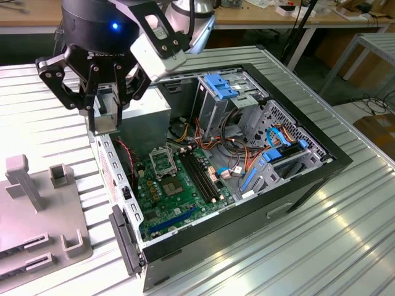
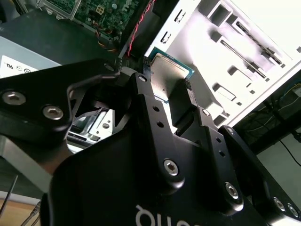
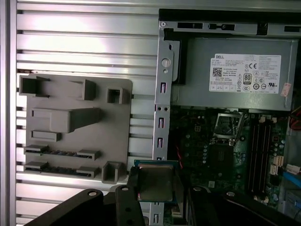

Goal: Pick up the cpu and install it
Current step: 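Pick up the cpu and move it towards the insertion slot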

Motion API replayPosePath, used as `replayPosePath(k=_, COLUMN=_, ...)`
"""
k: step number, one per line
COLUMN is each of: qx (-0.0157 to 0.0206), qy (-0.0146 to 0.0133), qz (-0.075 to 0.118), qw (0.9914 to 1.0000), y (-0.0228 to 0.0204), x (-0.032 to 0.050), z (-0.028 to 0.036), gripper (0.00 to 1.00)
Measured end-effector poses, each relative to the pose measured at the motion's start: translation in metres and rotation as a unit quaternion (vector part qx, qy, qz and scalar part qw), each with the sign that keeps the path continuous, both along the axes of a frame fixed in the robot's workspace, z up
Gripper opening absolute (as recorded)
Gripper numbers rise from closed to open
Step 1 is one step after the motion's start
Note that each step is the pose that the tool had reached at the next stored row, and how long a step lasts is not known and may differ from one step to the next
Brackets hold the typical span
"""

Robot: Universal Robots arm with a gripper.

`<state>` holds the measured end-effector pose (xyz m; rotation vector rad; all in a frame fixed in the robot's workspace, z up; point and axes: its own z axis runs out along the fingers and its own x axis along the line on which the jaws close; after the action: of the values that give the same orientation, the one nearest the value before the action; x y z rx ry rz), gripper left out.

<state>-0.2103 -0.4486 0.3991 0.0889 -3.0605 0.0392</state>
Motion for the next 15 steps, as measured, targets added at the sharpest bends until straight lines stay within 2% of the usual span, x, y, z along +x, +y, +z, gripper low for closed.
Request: replayPosePath(k=15, qx=0.0000, qy=0.0000, qz=0.000, qw=1.00000, y=0.0000, x=0.0189, z=-0.0005, gripper=0.41)
